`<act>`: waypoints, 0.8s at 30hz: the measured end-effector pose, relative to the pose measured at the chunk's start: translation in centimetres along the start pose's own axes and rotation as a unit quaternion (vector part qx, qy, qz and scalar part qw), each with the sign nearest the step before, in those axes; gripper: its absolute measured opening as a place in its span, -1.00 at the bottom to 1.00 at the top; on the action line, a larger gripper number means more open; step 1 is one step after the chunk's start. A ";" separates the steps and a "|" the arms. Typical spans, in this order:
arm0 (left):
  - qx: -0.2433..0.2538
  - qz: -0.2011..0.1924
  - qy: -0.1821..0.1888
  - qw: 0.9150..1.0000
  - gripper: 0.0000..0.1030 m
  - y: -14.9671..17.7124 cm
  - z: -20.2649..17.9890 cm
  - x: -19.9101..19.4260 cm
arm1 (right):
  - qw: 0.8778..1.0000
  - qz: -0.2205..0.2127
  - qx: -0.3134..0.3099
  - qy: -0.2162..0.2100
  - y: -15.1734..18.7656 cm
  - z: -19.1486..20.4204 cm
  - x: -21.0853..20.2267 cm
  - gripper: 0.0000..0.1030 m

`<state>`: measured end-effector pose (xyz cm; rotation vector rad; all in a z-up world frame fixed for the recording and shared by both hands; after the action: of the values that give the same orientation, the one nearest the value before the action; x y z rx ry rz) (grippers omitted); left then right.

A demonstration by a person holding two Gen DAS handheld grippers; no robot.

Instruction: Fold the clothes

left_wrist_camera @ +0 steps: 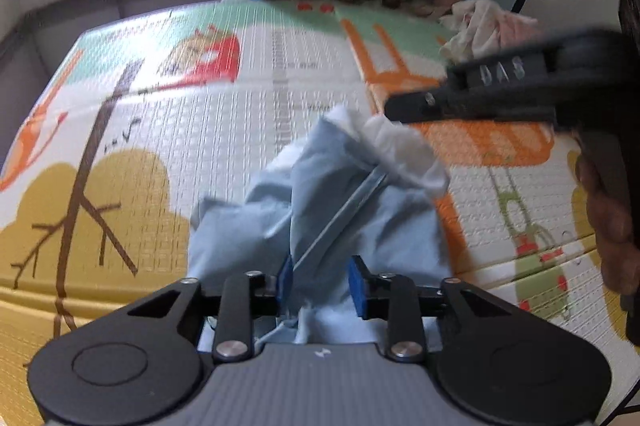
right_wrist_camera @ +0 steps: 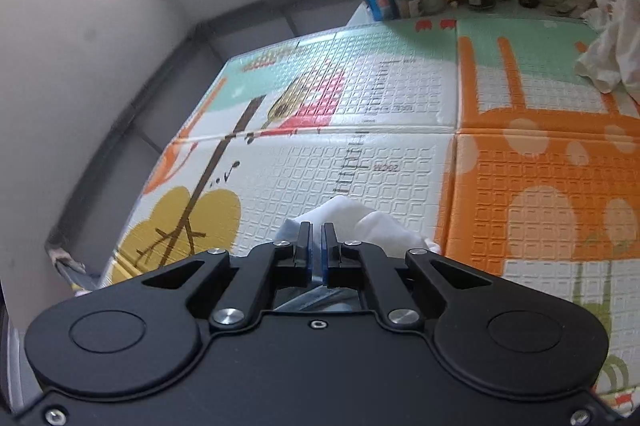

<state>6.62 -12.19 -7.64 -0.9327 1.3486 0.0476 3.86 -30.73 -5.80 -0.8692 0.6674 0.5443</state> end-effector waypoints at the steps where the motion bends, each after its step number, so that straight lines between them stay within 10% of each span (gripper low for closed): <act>1: -0.001 -0.006 0.001 1.000 -0.23 -0.3 -0.1 -0.3 | 1.000 -0.002 0.008 0.000 0.1 -0.4 -0.4 -0.92; 16: -0.025 -0.033 0.115 0.993 -0.46 -4.5 -1.3 3.1 | 0.993 0.023 0.112 0.013 5.3 -4.7 -0.8 -0.90; 24: -0.033 0.003 0.084 0.996 -0.74 -4.6 0.2 7.3 | 0.992 0.045 0.117 0.008 6.1 -4.0 1.6 -0.92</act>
<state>11.28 -18.53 -11.30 -1.0064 1.5119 0.0181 -0.44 -30.46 -11.91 -0.6257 0.7711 0.5289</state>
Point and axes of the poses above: each gripper's, at about its wrist camera, not at the fingertips, and x roughly the way its jaws point, z to its left, y to its underside, the point moved 2 cm from there along x, roughly the way its jaws point, and after that the axes turned 7 degrees about x, right-handed, at the moved point
